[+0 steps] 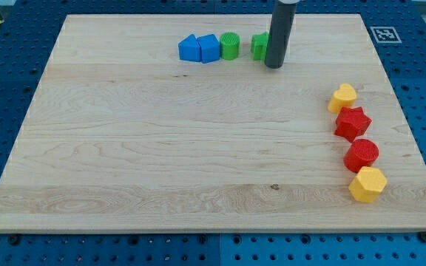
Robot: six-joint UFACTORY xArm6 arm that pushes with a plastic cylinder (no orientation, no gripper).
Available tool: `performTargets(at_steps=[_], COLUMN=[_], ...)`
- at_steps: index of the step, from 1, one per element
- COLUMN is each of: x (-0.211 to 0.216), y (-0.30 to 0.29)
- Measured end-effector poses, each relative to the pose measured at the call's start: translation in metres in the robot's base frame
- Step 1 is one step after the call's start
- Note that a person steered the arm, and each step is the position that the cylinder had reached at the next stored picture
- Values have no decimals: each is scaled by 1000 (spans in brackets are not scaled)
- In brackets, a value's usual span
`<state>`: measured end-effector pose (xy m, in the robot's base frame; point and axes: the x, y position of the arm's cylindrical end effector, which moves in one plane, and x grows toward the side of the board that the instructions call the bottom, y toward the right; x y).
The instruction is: Adjust the cube and green star to form a line
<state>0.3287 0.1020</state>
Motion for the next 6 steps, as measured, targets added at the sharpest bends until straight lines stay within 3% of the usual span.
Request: performTargets(at_steps=[1, 3, 5, 6], x=[-1, 55, 80, 84], y=[0, -31, -176, -204])
